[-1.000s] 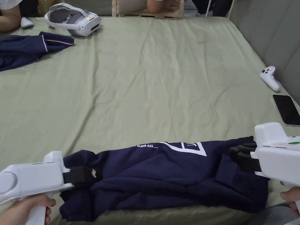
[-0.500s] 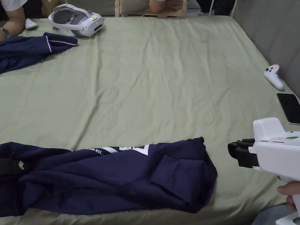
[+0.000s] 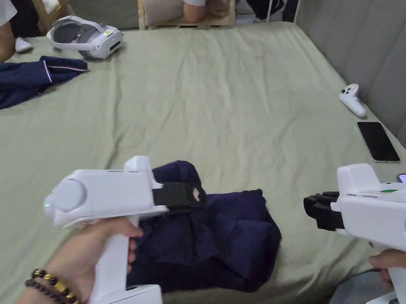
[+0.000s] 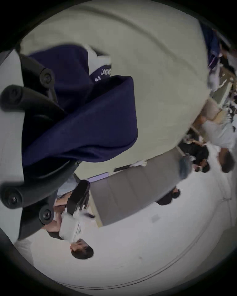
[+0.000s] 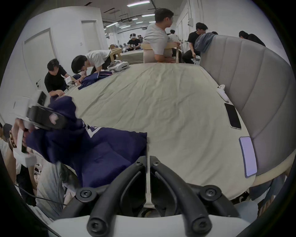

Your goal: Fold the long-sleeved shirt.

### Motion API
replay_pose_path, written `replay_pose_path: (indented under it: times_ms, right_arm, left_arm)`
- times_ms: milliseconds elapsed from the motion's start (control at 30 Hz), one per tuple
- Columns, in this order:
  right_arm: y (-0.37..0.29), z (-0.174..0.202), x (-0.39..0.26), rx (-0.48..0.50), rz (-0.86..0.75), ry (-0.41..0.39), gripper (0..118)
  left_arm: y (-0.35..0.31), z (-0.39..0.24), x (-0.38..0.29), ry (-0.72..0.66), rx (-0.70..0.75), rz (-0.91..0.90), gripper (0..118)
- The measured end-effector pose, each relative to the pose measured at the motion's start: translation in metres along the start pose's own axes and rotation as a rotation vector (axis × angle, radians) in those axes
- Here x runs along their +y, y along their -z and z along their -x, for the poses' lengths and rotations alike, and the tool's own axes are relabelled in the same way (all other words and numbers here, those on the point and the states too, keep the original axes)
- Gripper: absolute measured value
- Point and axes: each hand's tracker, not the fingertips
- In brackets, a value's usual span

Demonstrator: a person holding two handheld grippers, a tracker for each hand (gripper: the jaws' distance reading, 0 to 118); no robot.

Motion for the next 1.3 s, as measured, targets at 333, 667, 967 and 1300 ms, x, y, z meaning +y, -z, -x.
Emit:
replay_pose_path:
  times_ms: [333, 667, 967, 1300]
  right_arm:
    - [-0.032, -0.057, -0.029, -0.093, -0.023, 0.115, 3]
    - [-0.022, -0.049, -0.026, -0.073, -0.031, 0.116, 3]
    - [-0.014, -0.026, -0.022, -0.06, -0.024, 0.085, 3]
    - [-0.03, -0.028, -0.04, -0.1, 0.011, 0.102, 3]
  left_arm:
    - [0.081, 0.027, 0.013, -0.139, -0.095, 0.077, 103]
    - [-0.093, 0.006, 0.006, 0.097, 0.114, -0.276, 6]
    - [0.007, 0.009, -0.042, 0.273, 0.332, -0.11, 6]
    - [0.146, -0.045, -0.088, 0.479, 0.267, 0.124, 6]
